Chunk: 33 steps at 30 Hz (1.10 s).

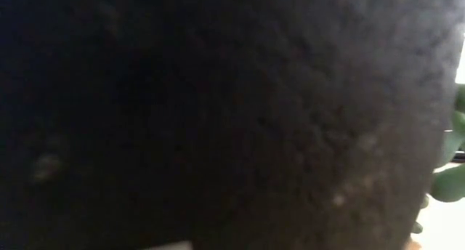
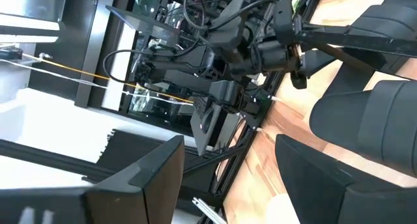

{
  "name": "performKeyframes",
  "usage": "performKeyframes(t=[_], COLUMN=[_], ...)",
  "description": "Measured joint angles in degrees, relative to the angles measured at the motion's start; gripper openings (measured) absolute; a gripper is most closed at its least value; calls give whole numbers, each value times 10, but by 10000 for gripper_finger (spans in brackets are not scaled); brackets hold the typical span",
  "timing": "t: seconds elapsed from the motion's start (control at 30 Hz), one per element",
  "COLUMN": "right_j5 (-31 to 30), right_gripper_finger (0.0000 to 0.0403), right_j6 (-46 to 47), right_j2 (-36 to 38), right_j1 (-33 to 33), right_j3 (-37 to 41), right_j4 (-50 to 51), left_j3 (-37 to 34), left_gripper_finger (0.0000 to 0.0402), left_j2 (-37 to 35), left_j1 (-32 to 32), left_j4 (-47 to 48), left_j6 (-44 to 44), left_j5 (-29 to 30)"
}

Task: Pick and place slides into the shelf
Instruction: Put the black slides on the shelf

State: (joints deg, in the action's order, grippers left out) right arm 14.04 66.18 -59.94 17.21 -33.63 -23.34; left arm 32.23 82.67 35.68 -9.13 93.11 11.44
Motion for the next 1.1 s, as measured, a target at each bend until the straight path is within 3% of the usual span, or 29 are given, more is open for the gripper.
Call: performKeyframes(t=[0.5,1.1], right_j5=[1,1], right_gripper_finger=[231,231], right_j6=[0,0], right_j2=[0,0], right_j1=[0,0], right_j3=[0,0], right_j4=[0,4], left_j3=[0,1], left_gripper_finger=[220,220], left_j2=[70,91], left_j1=[0,17], left_j4=[-104,-124], left_j6=[26,49], left_j5=[16,48])
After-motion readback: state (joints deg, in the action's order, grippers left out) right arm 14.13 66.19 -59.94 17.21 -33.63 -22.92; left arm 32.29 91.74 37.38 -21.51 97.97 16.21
